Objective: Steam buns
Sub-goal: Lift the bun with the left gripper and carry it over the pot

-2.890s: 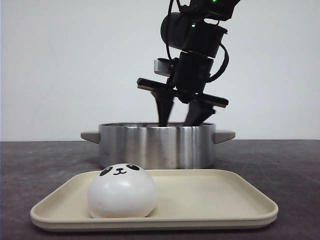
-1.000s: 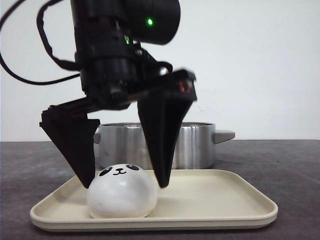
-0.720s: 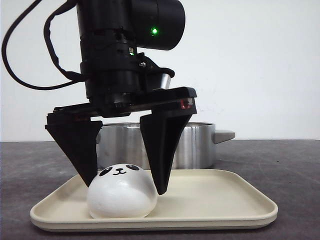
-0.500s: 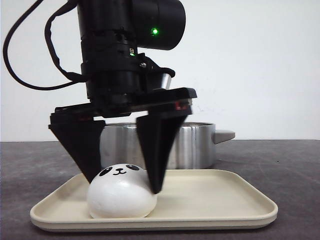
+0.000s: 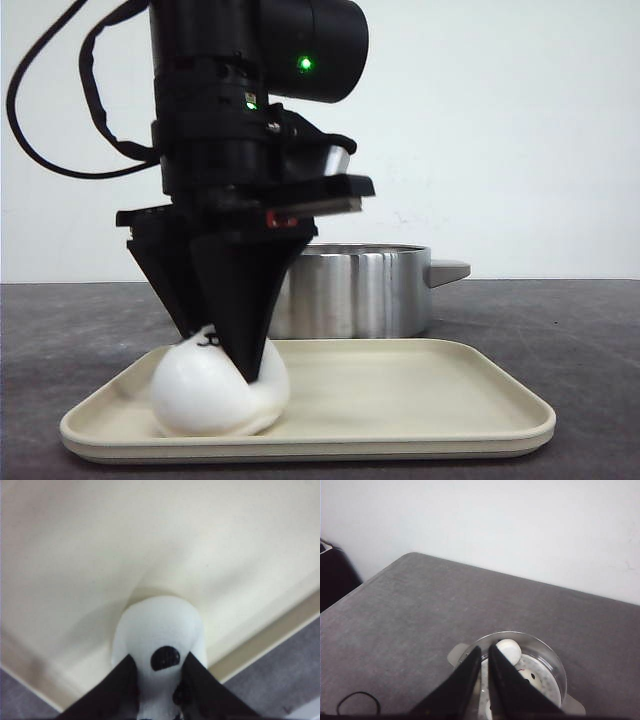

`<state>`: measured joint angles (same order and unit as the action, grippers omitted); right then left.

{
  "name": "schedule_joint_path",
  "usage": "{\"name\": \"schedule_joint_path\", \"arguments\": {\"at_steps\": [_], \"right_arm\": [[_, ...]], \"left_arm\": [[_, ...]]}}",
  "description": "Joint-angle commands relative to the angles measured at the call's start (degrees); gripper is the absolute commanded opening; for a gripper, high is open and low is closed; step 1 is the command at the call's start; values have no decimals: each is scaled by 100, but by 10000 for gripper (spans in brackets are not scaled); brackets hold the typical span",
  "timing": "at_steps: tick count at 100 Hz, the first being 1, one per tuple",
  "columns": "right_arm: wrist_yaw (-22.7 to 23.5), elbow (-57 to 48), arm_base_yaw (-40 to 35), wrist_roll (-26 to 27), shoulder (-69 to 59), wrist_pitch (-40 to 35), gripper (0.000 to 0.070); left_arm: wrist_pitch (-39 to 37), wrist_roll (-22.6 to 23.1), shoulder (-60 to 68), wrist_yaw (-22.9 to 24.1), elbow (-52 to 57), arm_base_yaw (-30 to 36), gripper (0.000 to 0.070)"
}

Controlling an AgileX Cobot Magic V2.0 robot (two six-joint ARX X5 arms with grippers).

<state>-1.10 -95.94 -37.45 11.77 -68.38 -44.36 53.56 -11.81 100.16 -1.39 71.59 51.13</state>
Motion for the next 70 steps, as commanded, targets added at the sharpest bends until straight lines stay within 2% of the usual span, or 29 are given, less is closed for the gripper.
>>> {"name": "schedule_joint_path", "arguments": {"at_steps": [1, 11, 23, 38, 70], "right_arm": [[-7, -83, -42, -37, -39, 37, 17], [-4, -83, -42, -33, -39, 52, 17], [-2, -83, -42, -22, -39, 96, 17], [2, -83, -48, -22, -39, 131, 17], [4, -83, -48, -20, -39, 129, 17]], "left_arm": [[-46, 175, -369, 42, 85, 70, 4], [-188, 173, -970, 61, 109, 61, 4], [-501, 258, -1696, 354, 131, 28, 4], [-1327, 555, -2308, 527, 136, -133, 4], [-2872, 1073, -2057, 581, 142, -920, 4]]}}
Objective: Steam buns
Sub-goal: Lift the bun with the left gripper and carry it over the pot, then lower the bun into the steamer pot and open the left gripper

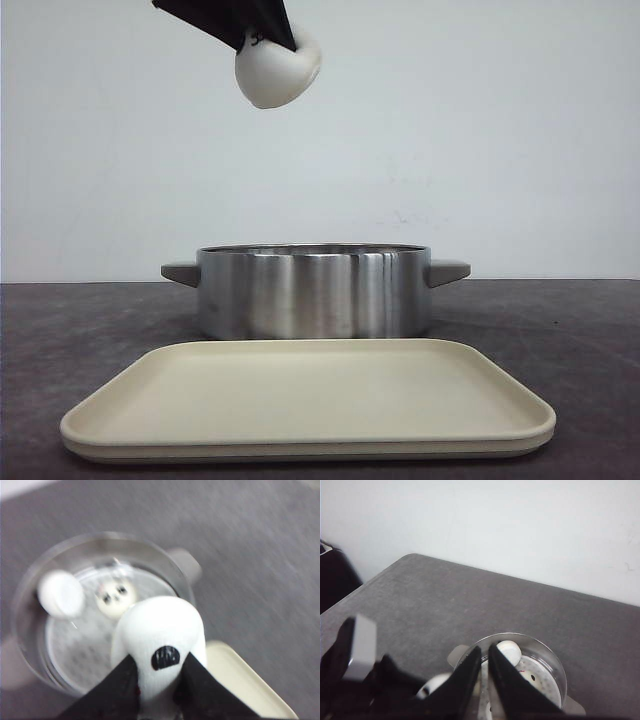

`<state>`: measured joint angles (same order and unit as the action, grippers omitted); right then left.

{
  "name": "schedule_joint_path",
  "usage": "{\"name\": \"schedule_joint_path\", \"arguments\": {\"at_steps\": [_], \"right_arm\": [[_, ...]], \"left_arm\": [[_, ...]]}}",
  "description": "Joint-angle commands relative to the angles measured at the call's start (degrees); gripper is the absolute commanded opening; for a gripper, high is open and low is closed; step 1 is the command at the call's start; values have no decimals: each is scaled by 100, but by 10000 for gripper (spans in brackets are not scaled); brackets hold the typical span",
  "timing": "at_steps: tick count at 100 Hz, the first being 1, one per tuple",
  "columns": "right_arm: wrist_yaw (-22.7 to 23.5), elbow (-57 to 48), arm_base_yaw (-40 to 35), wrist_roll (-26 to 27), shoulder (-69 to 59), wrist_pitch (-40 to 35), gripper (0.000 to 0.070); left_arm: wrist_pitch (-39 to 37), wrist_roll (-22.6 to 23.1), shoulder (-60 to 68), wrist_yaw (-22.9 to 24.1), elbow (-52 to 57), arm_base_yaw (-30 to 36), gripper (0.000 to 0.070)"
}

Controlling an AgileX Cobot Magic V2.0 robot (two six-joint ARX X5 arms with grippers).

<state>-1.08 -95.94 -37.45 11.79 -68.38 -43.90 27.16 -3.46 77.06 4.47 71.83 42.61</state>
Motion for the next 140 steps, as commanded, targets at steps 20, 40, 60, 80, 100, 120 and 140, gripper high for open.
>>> {"name": "schedule_joint_path", "arguments": {"at_steps": [20, 40, 60, 80, 100, 120, 140], "right_arm": [[0, -83, -48, 50, -39, 79, 17], [-2, -83, -46, 129, -39, 15, 17], [-9, -83, -46, 131, -39, -168, 17], [-7, -83, -46, 133, -39, -221, 17], [-44, -83, -46, 129, -39, -240, 17], [-70, -57, -46, -107, -44, -367, 17], [-249, 546, -46, -328, -44, -518, 17]], "left_arm": [[-809, 516, 1027, -7, 120, -586, 4], [-931, 557, 1939, -223, 177, -968, 4], [-800, 551, 2424, -317, 179, -1056, 88], [-968, 514, 2498, -315, 179, -1056, 528], [-1014, 278, 2483, -297, 273, -1058, 599], [-699, 0, 2157, -297, 588, -1056, 516], [-293, -201, 1141, -317, 621, -1056, 22]]}}
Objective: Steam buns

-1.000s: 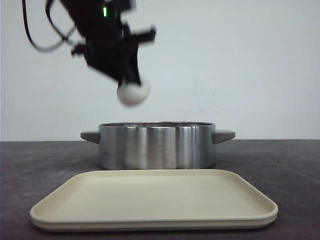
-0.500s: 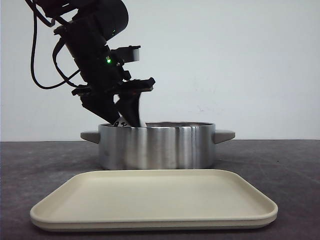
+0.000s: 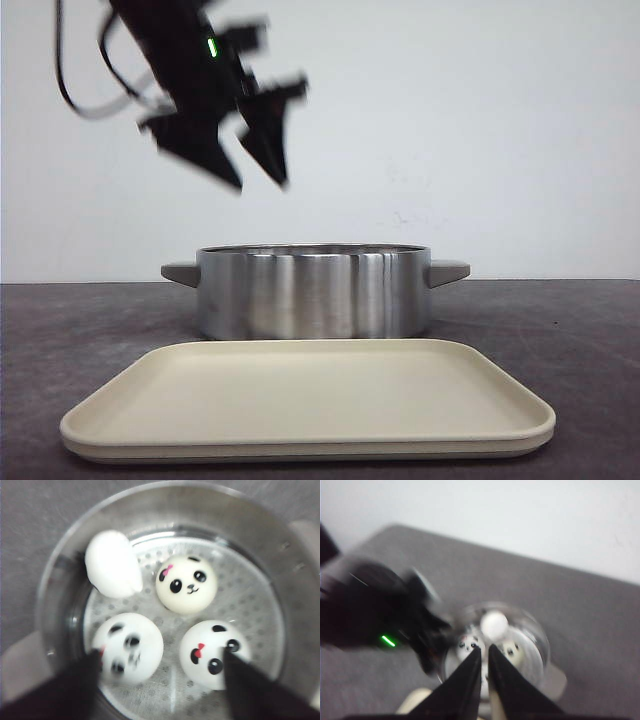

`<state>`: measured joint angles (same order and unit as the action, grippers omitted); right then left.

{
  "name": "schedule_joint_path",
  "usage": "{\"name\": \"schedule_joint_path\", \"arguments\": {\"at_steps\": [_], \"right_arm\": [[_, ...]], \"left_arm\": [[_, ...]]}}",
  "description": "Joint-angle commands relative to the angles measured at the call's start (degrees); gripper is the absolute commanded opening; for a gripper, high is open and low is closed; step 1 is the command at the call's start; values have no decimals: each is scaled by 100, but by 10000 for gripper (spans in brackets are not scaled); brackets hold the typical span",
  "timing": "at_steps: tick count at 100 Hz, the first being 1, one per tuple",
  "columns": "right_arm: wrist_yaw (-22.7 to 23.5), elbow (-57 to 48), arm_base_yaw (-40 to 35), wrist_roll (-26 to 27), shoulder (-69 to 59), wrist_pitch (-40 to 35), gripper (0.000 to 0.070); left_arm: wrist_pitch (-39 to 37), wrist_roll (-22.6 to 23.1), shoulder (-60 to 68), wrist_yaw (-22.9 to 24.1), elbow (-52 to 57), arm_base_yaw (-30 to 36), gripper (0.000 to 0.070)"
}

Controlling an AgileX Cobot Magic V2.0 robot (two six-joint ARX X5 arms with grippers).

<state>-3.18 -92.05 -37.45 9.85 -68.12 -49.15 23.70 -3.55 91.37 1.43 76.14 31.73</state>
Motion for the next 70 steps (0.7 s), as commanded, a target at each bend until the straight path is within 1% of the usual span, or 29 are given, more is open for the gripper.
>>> {"name": "schedule_joint_path", "arguments": {"at_steps": [1, 8, 14, 31, 42, 48, 57, 61, 70], "right_arm": [[-48, 203, -46, -133, -70, 11, 17], [-192, 603, -48, -133, -37, 131, 17], [-214, 1045, -63, -133, 17, 509, 17], [-136, 2463, -315, -131, 348, 2275, 17], [-144, 3150, -503, -133, 529, 3309, 17], [-243, 3414, -603, -131, 588, 3764, 17], [-640, 3620, -756, -122, 623, 4118, 17], [-796, 3624, -802, -129, 621, 4148, 17], [-887, 3624, -870, -160, 619, 4315, 17]], "left_arm": [[90, -236, -389, -13, 190, 31, 10], [271, -358, -857, -13, 179, 13, 9], [372, -345, -1263, 9, 127, 13, 9], [699, -339, -2404, 44, -155, 11, 9], [863, -350, -3174, 269, -474, 11, 9], [907, -463, -3600, 337, -693, 11, 9], [1003, -911, -4293, 328, -1069, 11, 9], [1058, -957, -4551, 334, -1196, 11, 8], [1274, -955, -4986, 382, -1338, 11, 9]]}}
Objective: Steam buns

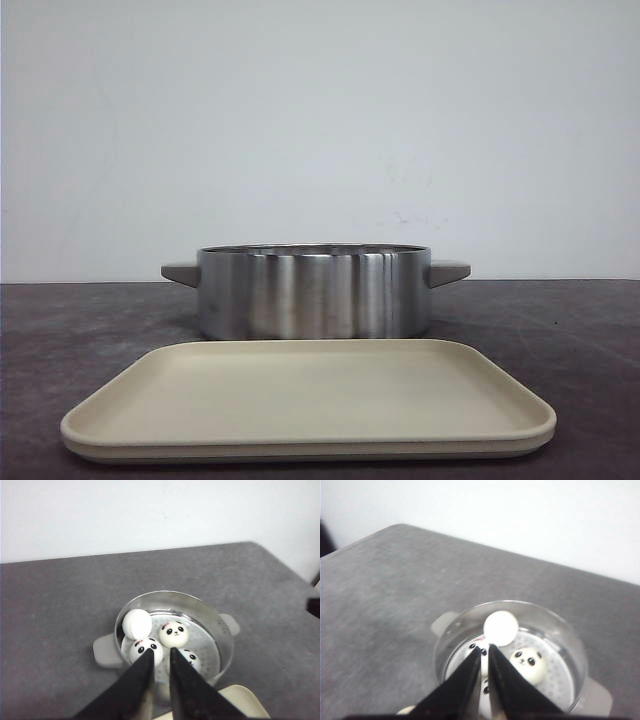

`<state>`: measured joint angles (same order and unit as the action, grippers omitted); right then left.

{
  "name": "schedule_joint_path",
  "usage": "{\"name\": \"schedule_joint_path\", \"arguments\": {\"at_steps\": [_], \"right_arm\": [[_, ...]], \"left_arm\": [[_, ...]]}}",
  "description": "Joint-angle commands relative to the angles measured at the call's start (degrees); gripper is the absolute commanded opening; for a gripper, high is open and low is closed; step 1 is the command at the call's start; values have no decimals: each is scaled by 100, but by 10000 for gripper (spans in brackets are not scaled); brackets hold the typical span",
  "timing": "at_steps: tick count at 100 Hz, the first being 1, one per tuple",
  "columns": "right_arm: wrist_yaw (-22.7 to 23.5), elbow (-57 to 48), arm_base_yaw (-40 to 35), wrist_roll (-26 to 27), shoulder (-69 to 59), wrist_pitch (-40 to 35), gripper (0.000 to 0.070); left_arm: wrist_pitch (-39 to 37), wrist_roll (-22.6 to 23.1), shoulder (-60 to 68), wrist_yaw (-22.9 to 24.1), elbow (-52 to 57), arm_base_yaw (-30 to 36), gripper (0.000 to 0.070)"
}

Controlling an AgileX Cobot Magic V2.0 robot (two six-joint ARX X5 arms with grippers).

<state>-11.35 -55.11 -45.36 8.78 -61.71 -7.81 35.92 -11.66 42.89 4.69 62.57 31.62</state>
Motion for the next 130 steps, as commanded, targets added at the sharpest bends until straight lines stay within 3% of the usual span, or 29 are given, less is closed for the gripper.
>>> {"name": "schedule_joint_path", "arguments": {"at_steps": [1, 36, 102, 112, 130], "right_arm": [[-68, -70, -83, -57, -22, 199, 17], [-70, -70, -111, -48, 0, 535, 17], [-66, -44, -15, -48, 317, 472, 17], [-101, 245, 188, -83, 791, 509, 17], [103, 1506, 1082, -629, 2039, 1014, 17]], "left_arm": [[79, -144, -170, 72, 20, 22, 9], [332, -127, -758, 153, 20, 24, 25], [323, -127, -929, 153, 20, 24, 25], [328, -127, -927, 153, 20, 24, 25], [323, -127, -929, 153, 20, 24, 25]]}}
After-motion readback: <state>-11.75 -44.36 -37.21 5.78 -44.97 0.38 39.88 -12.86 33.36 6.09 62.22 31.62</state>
